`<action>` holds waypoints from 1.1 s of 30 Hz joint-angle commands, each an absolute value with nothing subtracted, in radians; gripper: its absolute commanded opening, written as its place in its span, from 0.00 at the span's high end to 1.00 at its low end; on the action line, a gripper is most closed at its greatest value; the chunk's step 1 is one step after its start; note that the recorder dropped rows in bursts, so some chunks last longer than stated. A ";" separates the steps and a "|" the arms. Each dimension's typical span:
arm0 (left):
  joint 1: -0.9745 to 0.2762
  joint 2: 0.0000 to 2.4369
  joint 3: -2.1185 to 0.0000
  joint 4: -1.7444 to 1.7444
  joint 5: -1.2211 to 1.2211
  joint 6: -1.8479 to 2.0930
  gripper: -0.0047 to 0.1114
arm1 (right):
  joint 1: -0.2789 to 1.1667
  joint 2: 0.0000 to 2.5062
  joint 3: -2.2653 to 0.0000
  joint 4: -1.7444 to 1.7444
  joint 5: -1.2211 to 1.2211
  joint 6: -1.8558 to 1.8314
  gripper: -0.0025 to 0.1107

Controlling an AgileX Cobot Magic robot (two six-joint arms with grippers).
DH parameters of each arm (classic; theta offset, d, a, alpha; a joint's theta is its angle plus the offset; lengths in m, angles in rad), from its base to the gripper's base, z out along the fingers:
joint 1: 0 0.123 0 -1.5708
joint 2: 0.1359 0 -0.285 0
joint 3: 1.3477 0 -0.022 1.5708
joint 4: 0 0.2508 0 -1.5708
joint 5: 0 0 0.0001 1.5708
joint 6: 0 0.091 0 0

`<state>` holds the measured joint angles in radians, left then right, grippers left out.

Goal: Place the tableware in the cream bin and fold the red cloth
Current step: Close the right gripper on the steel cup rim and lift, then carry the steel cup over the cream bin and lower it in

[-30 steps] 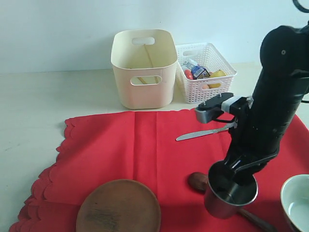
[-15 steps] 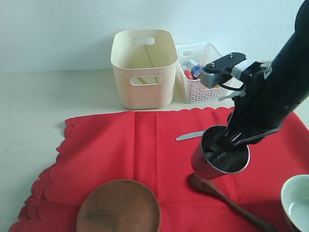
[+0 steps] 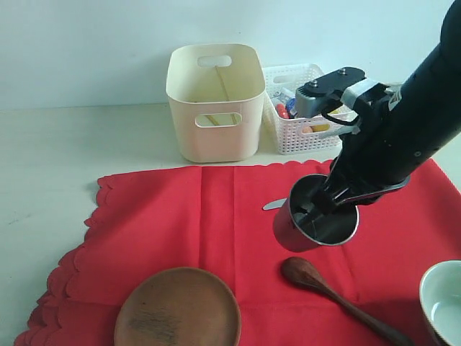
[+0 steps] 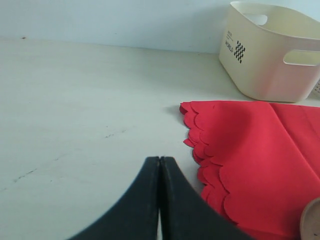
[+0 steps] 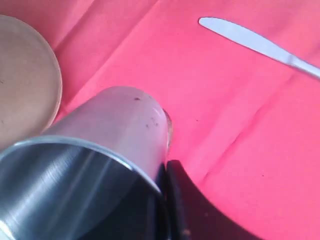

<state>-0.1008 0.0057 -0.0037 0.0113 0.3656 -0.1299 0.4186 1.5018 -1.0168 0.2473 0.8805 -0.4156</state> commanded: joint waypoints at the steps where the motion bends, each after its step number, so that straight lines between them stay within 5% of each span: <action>1: -0.098 0.000 0.000 0.013 0.358 -0.132 0.96 | 0.419 1.491 -1.027 0.262 0.847 -0.417 0.98; 6: -0.098 0.000 0.000 0.013 0.358 -0.132 0.96 | 0.419 1.494 -1.060 0.291 0.696 -0.413 0.98; 33: -0.098 0.000 0.000 0.013 0.358 -0.132 0.96 | 0.350 1.994 -1.799 0.371 0.775 -0.460 0.98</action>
